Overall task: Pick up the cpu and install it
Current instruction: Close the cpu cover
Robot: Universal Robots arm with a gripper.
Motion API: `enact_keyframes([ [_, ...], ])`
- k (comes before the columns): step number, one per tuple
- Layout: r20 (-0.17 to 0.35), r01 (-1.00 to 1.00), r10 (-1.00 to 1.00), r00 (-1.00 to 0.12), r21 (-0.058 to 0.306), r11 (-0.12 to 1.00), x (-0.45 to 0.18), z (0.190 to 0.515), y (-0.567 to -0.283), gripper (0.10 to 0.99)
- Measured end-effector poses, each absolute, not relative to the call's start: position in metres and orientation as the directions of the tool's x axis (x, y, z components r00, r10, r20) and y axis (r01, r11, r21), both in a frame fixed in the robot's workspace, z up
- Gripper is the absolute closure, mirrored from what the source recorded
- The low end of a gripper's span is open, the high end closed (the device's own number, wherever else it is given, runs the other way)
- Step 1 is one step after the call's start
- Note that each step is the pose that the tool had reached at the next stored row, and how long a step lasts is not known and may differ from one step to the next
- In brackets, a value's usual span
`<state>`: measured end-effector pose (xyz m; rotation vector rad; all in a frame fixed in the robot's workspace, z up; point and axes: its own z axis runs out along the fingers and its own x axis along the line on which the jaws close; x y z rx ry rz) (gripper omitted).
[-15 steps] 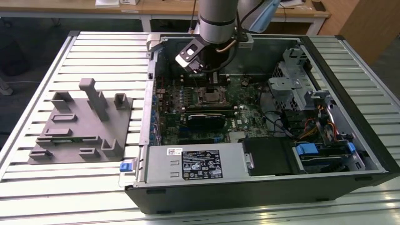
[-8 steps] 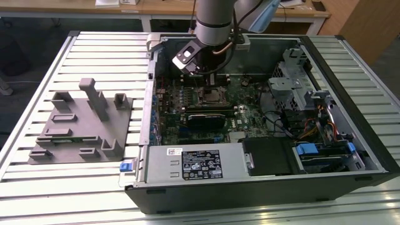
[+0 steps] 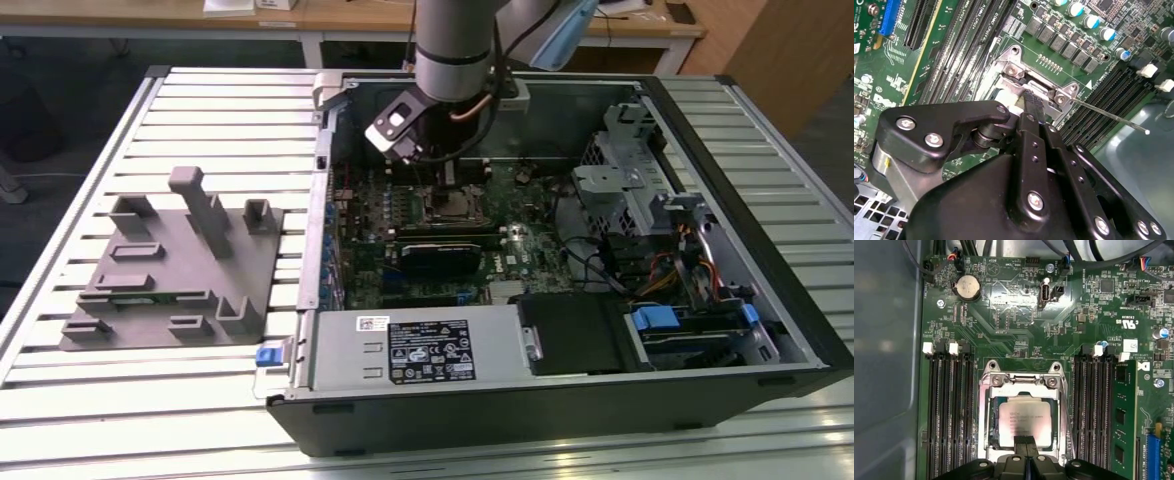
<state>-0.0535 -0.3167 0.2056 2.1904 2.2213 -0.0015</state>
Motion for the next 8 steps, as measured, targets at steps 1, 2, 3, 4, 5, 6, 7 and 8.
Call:
enact_keyframes([
  [1, -0.016, 1.000, 1.000, -0.014, 0.015, 0.014, -0.0535, 0.2049, -0.3165, 0.980],
  [2, -0.016, 1.000, 1.000, -0.014, 0.015, 0.014, -0.0535, 0.2042, -0.3164, 0.980],
  [3, -0.016, 1.000, 1.000, -0.014, 0.015, 0.014, -0.0534, 0.2034, -0.3164, 0.980],
  [4, -0.016, 1.000, 1.000, -0.014, 0.015, 0.014, -0.0534, 0.2025, -0.3164, 0.980],
  [5, -0.016, 1.000, 1.000, -0.014, 0.015, 0.014, -0.0535, 0.2018, -0.3164, 0.980],
  [6, -0.016, 1.000, 1.000, -0.014, 0.015, 0.014, -0.0535, 0.2013, -0.3164, 0.980],
  [7, -0.017, 1.000, 1.000, -0.014, 0.015, 0.014, -0.0535, 0.2011, -0.3164, 0.980],
  [8, -0.017, 1.000, 1.000, -0.014, 0.014, 0.014, -0.0534, 0.2010, -0.3164, 0.980],
])
